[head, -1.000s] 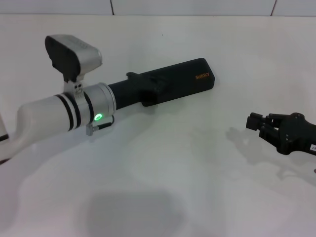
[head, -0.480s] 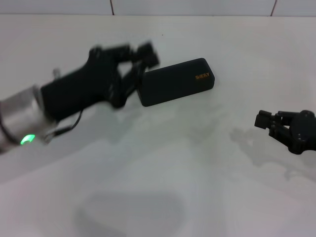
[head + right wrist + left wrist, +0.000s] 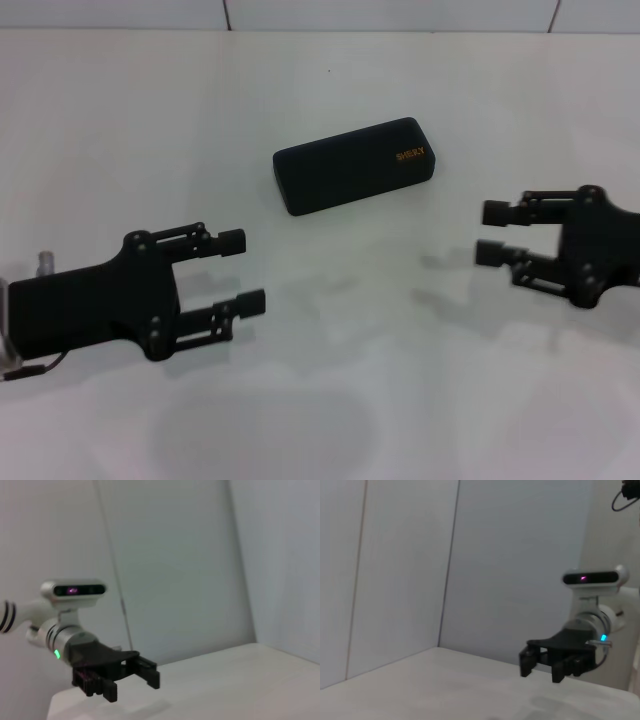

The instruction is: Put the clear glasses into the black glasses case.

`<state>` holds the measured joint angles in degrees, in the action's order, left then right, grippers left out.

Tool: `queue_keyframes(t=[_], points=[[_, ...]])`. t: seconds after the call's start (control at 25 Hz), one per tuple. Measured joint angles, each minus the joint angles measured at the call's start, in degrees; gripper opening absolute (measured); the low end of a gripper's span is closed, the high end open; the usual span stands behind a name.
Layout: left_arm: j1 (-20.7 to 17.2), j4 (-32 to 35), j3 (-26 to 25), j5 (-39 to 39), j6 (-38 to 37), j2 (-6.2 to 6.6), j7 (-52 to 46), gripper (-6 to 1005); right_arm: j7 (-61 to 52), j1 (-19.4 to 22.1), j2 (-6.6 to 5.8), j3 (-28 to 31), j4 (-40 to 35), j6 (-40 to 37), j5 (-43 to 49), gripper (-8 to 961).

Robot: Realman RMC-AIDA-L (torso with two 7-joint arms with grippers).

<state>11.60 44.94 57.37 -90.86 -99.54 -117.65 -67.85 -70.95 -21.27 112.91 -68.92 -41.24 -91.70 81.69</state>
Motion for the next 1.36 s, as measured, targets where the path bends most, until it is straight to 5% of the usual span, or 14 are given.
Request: queue_keyframes(t=[0.2,0.36,0.68,1.36], points=[[-0.9,1.2,-0.1,-0.3,-2.3,0.72,0.0,720,4.5,0.1,2.87,-1.6,-2.9,-0.1,4.4,360],[-0.8,1.3,0.1,-1.3,-2.9,0.95,0.2,840,9.1,-0.3,3.12,-7.8,-2.8,0.8,4.2,539],[-0.5,1.3,0.3,-1.9,-3.9,1.29,-0.1,836,11.2,-0.9,3.16,-13.5,-3.1,4.7,1.4,816],[-1.8,1.4,-0.1,-1.9,-4.7,0.89,-0.2,834,10.9,-1.3,3.29,-14.4,-2.8,4.9,1.2,876]])
